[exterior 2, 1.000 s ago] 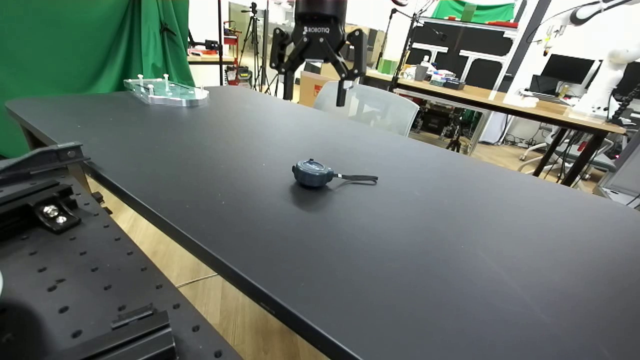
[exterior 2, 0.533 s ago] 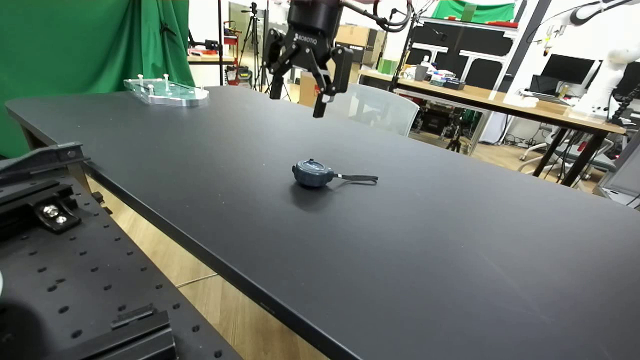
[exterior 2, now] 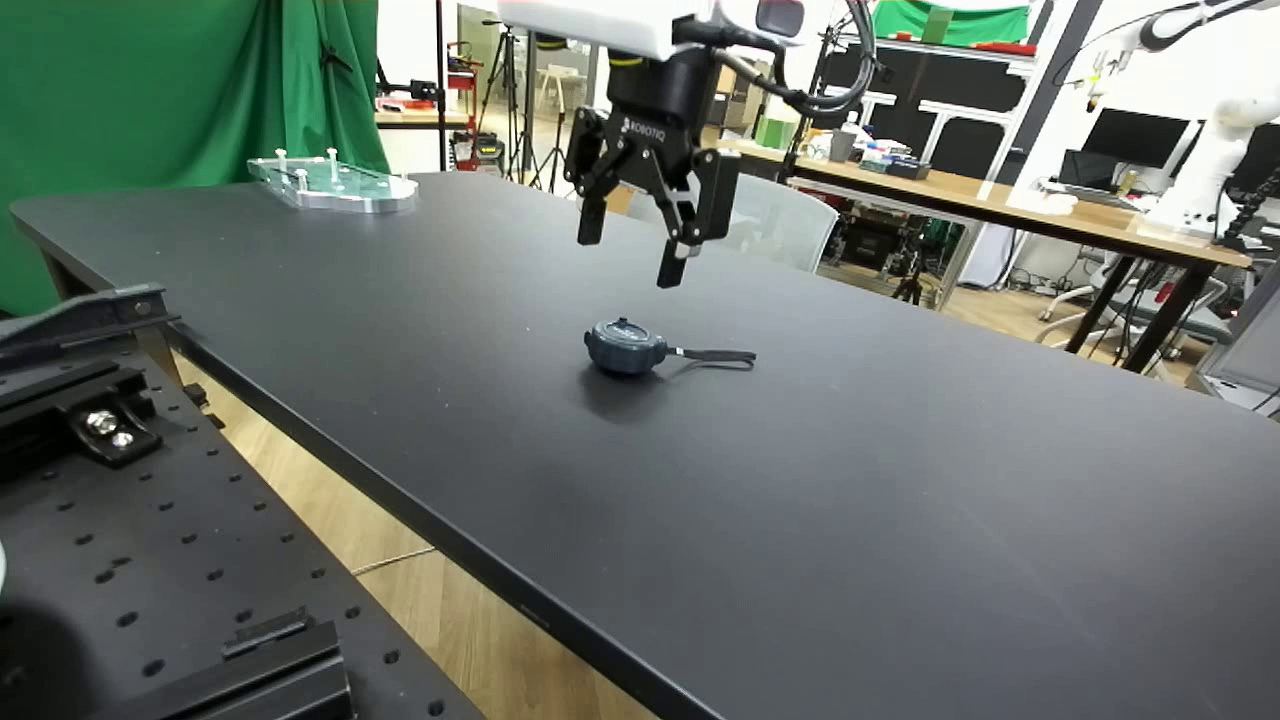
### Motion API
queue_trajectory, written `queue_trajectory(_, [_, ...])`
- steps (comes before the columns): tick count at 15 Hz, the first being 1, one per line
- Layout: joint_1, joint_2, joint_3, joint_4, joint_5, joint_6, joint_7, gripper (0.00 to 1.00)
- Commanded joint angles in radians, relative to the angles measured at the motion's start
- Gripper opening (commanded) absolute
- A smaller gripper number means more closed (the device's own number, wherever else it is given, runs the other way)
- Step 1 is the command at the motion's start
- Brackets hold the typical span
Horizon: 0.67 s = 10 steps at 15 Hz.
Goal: Move the measuring tape forward
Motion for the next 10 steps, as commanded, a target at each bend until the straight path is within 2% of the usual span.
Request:
queue_trajectory(1, [-0.005, 0.057, -0.021, 0.01, -0.05, 0.045, 0.073, 1.0])
queue_trajectory(10, [0.022, 0.144, -0.046, 0.046, -0.147, 0.086, 0.141, 1.0])
